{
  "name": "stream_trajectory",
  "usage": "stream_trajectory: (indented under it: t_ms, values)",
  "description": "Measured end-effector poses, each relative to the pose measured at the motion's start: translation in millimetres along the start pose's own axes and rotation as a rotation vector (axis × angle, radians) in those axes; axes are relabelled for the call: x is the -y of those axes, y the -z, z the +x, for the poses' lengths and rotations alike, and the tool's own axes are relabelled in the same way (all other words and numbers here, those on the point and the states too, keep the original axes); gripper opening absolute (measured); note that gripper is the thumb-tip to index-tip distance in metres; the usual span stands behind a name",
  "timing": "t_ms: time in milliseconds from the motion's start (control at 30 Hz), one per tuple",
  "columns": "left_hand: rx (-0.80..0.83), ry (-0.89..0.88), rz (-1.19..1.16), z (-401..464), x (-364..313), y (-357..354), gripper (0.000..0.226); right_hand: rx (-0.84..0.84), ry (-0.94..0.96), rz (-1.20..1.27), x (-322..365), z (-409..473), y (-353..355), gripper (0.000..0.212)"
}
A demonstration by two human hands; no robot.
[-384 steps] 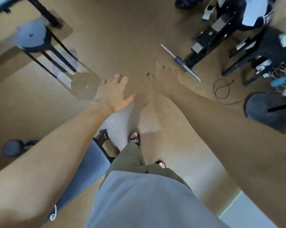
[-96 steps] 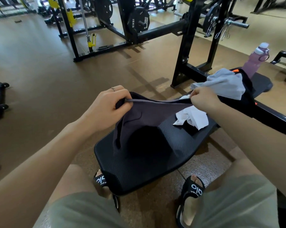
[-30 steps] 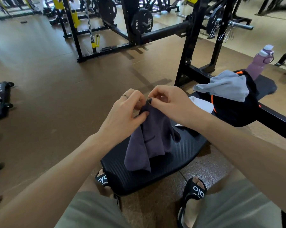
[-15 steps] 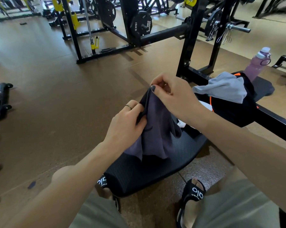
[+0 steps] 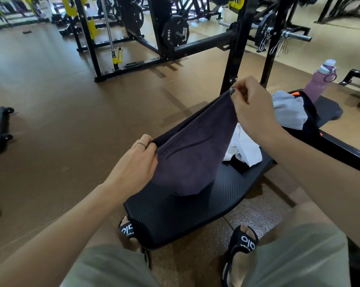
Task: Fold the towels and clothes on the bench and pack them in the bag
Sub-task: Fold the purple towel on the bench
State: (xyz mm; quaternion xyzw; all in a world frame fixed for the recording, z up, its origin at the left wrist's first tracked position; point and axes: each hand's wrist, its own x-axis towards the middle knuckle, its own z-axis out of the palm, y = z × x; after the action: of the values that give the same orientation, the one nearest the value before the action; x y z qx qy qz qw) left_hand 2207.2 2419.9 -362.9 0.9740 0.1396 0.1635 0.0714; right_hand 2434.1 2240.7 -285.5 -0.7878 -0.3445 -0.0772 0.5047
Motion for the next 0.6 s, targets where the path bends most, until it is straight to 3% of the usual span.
stream_trajectory:
  t_ms: [333, 433, 600]
  values:
    - [-0.073, -0.114, -0.207, 1, 34, 42, 0.005, -0.014, -0.150, -0.019, -24, 1, 11, 0.011]
    - [-0.137, -0.021, -0.294, 2, 35, 51, 0.006, -0.014, -0.223, 0.044, -31, 1, 13, 0.011]
    - [-0.198, 0.219, -0.632, 1, 32, 60, 0.015, 0.023, -0.297, 0.108, -41, 0, 15, 0.011]
